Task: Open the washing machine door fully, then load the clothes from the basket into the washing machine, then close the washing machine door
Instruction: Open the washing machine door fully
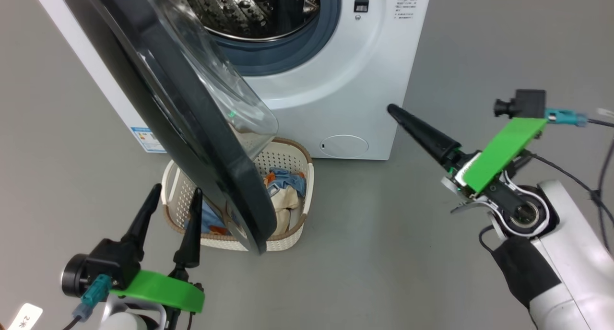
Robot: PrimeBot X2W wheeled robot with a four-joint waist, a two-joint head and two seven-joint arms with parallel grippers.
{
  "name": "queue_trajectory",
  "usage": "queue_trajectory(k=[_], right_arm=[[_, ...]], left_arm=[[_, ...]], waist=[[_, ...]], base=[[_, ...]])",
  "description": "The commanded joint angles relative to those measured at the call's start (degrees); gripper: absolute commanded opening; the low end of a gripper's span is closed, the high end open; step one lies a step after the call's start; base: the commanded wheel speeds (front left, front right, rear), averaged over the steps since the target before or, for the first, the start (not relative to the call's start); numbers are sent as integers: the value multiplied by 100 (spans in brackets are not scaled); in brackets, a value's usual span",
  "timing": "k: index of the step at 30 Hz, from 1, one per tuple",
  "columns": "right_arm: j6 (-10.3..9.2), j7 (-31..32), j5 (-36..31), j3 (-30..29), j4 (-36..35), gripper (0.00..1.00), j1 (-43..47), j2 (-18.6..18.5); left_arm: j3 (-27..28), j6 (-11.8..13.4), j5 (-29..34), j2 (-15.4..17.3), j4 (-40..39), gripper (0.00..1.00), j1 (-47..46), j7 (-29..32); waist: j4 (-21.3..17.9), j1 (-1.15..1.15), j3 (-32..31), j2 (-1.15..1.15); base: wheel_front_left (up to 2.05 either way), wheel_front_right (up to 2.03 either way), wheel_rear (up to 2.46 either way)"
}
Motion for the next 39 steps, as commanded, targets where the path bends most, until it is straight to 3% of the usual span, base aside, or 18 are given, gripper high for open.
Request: queue_trajectory(k=[1, 12, 39], right_arm=[[58, -196, -276, 28, -257, 100, 66, -46], [58, -1707, -2105, -124, -606, 100, 663, -177], [58, -3505, -4366, -400, -420, 100, 1970, -329]], left_arm=[[220, -15, 55, 129, -126, 100, -41, -36], [390, -15, 100, 135, -154, 100, 76, -36], [784, -15, 178, 135, -292, 100, 517, -36]], waist=[[-6, 0, -18, 0], [-90, 0, -145, 0], [-468, 0, -446, 0]], base=[[0, 0, 0], [0, 0, 0], [0, 0, 0]])
